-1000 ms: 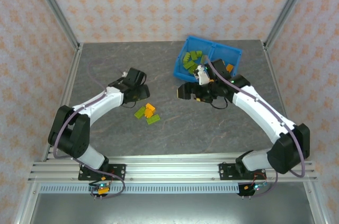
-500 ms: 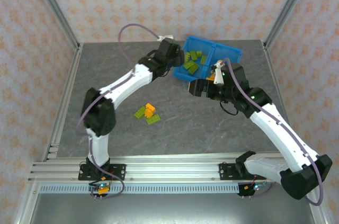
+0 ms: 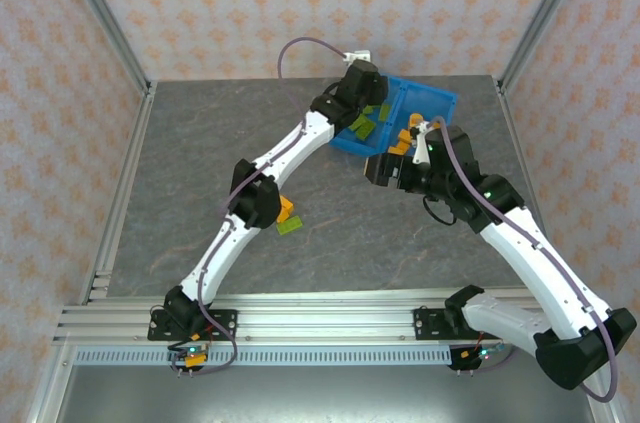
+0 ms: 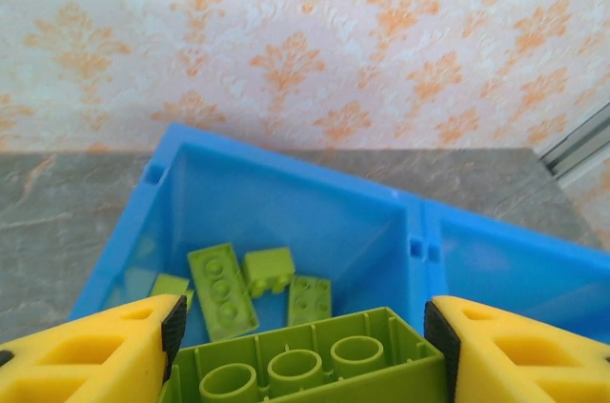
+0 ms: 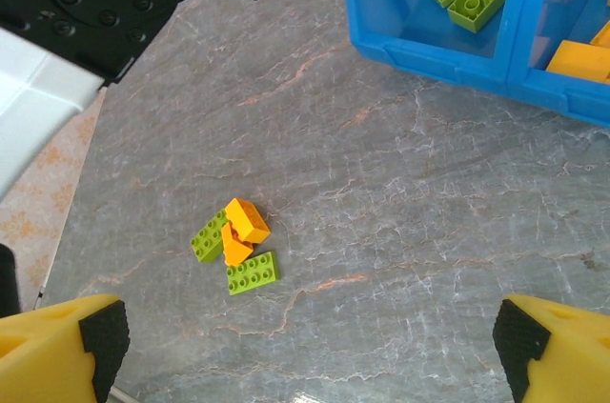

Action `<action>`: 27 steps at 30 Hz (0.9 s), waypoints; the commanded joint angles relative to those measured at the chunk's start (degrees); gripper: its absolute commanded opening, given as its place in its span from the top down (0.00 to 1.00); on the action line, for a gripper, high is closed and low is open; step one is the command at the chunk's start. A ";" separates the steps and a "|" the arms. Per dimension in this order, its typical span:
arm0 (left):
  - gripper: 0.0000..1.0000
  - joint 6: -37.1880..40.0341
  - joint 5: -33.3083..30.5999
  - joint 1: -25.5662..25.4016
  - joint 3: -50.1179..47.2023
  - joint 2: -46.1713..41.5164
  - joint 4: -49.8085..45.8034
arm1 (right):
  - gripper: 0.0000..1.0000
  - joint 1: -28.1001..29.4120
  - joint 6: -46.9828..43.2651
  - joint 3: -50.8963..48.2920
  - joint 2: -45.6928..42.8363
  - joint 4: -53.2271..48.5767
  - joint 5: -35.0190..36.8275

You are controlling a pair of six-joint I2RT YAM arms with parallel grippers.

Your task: Sort the legos into containers by color

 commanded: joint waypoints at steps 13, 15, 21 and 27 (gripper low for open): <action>0.09 -2.71 3.05 -0.36 1.72 -7.72 -6.82 | 0.01 -0.29 2.10 0.29 -0.42 0.57 1.66; 0.09 -3.96 4.04 -0.36 -3.98 -12.35 -7.29 | 0.01 -0.31 2.64 -0.02 -0.19 1.56 1.90; 0.10 -5.20 4.77 -0.20 -50.26 -41.78 16.84 | 0.01 -0.30 3.03 -0.33 1.27 2.32 3.39; 0.09 6.28 5.15 -0.02 -76.34 -72.39 17.32 | 0.01 0.30 2.95 -1.30 5.79 5.40 0.10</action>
